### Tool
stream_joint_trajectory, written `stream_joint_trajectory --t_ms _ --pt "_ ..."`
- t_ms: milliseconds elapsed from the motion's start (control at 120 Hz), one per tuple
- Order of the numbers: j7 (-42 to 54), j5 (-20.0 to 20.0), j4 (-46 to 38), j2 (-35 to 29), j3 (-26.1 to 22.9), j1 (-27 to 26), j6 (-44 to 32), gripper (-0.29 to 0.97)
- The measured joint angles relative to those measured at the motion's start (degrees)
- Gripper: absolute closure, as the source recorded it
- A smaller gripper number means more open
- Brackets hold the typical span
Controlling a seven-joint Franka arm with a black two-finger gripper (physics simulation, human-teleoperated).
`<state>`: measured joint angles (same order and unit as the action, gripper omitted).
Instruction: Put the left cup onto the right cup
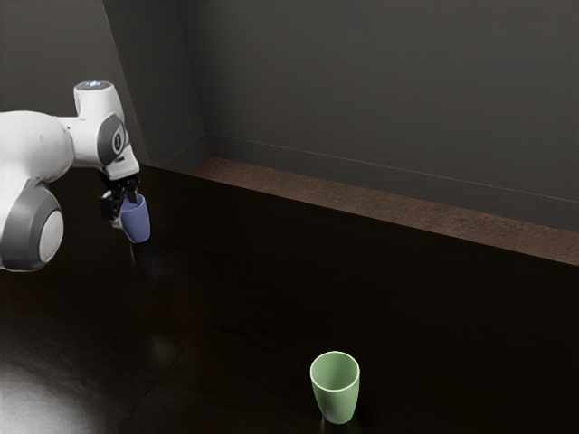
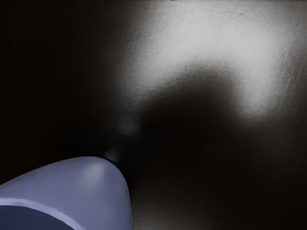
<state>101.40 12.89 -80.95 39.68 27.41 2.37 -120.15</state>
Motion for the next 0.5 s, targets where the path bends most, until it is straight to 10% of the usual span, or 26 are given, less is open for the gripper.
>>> stream_joint_trajectory --t_ms 500 --pt "1.45 0.56 -0.25 1.64 0.09 1.39 -1.46 0.28"
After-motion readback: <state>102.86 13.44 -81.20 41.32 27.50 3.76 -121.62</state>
